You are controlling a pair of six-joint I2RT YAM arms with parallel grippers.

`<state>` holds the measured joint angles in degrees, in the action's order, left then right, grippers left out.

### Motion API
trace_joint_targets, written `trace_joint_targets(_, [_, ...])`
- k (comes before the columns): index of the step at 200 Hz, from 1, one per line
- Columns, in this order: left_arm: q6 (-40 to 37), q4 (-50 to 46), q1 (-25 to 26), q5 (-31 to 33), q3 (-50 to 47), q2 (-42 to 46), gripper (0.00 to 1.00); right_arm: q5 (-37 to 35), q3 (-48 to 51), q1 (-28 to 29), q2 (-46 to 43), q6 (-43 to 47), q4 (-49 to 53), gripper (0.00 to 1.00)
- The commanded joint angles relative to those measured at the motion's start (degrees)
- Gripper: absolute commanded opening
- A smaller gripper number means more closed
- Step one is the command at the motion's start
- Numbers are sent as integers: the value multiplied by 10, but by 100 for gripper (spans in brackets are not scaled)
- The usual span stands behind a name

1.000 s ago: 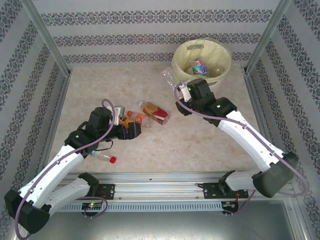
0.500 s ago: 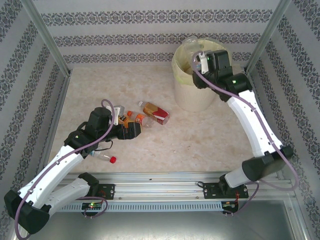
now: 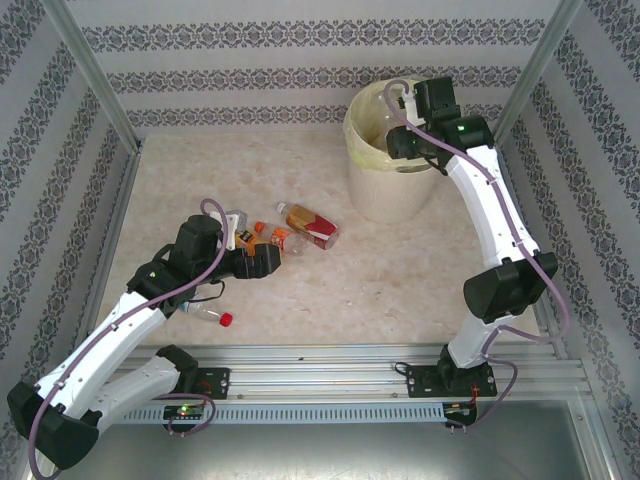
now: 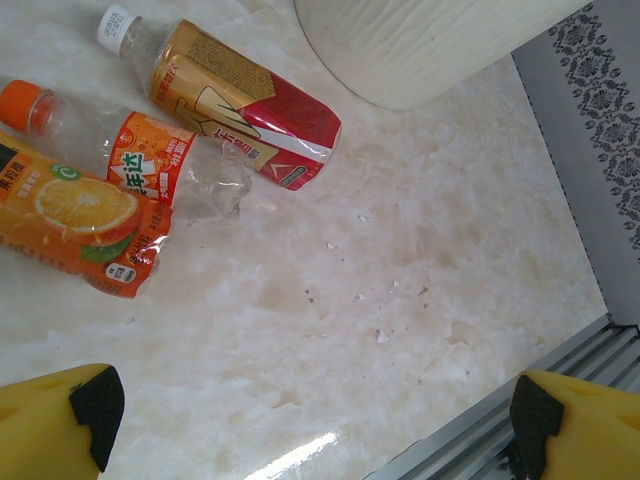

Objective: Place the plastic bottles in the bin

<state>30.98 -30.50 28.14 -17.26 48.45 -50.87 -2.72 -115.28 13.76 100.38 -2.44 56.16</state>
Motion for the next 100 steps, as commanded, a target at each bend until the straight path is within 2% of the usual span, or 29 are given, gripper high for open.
trace_joint_targets(1, [10, -12, 5, 12, 4, 9, 100, 14, -22, -1, 4, 3, 17, 60])
trace_joint_targets(13, [11, -13, 5, 14, 6, 9, 100, 15, -21, -1, 1, 2, 16, 64])
trace_joint_targets(55, [11, -10, 5, 14, 10, -3, 100, 27, -1, 0, -29, -4, 8, 68])
trace_joint_targets(100, [-9, -19, 4, 23, 29, -33, 100, 42, 105, 20, -127, -30, -30, 69])
